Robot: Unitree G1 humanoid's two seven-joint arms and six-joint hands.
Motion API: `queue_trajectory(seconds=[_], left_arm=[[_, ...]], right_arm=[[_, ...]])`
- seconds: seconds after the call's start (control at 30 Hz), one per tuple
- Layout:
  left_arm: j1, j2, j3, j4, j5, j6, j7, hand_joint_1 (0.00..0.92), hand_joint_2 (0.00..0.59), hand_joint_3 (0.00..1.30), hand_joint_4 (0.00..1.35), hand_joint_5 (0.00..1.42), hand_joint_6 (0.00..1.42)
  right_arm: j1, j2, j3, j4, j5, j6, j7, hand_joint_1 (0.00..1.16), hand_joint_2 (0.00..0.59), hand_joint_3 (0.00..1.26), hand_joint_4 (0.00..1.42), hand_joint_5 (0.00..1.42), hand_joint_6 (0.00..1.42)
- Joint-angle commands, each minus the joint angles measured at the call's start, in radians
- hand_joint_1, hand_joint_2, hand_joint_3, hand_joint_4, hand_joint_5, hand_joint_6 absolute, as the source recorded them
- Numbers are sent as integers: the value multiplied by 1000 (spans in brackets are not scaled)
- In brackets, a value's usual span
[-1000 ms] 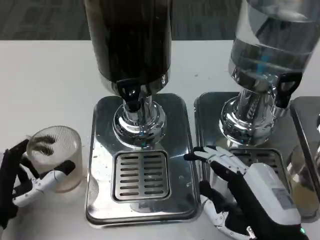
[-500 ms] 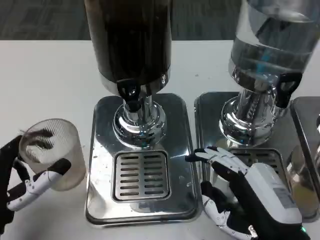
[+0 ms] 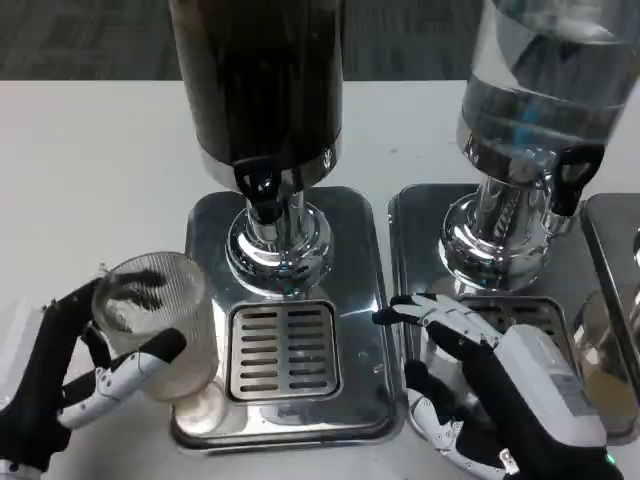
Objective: Grasp the cup under the faucet to collect the drink, then remove the cup.
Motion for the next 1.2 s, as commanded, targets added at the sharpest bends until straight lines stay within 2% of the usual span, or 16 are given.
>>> queue_trajectory(seconds=[0.03, 0.43, 0.8, 1.2], left_arm=[[-34, -3, -14, -10, 5, -37, -18, 108, 91, 484, 530, 870, 1083], [-123, -28, -60, 66, 51, -29, -7, 105, 94, 482, 530, 870, 1089], [-212, -78, -106, 157, 85, -15, 12, 109, 104, 482, 538, 870, 1101], [-244, -82, -142, 187, 118, -20, 31, 56, 87, 479, 534, 860, 1067]], right_arm=[[4, -4, -5, 4, 12, -15, 2, 720, 586, 326, 201, 147, 298], [6, 4, -8, 4, 14, -10, -7, 729, 586, 330, 201, 137, 300], [20, 11, -8, 10, 17, -4, -8, 744, 586, 327, 190, 136, 307], [10, 6, -19, 5, 25, -8, -1, 754, 586, 327, 187, 136, 319]])
